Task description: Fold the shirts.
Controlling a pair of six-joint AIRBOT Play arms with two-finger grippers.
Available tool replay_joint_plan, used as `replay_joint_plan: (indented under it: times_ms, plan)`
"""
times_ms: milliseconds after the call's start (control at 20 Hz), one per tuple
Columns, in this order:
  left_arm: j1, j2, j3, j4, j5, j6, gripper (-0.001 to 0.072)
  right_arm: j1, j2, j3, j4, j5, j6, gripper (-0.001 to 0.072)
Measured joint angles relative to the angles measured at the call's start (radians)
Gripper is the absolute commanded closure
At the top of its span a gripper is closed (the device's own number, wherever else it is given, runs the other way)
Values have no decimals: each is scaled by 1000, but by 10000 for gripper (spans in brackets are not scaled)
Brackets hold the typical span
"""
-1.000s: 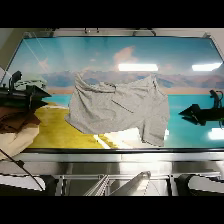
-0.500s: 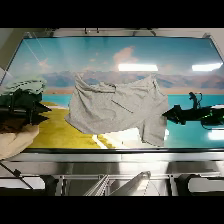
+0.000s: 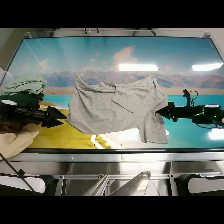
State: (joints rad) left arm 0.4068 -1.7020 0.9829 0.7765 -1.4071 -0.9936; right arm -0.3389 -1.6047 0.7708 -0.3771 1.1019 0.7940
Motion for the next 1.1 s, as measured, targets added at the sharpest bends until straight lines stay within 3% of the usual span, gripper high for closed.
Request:
replay_joint_plan:
  times_ms: [50, 100, 150, 200, 450, 800, 950, 1100]
  plan:
    - [-35, -19, 16, -10, 7, -1, 165, 0, 1, 0, 11, 5, -3, 697]
    - [-67, -39, 35, -21, 12, -3, 265, 0, 2, 0, 19, 14, -7, 698]
    - [-97, -60, 56, -26, 21, -3, 583, 1, 2, 0, 24, 19, -10, 698]
    - [-127, -85, 79, -24, 26, -5, 692, 1, 2, 0, 28, 28, -11, 698]
    - [-200, -103, 121, -15, -65, 0, 693, -14, 43, 0, 39, 130, -30, 698]
    - [-90, 204, 58, -90, -234, -38, 693, -128, 386, 0, 78, 311, -25, 698]
    - [-9, 406, 58, -311, -337, -24, 692, -193, 631, 16, 219, 376, -35, 698]
    - [95, 595, 159, -608, -395, 21, 687, -258, 872, 107, 347, 324, -58, 698]
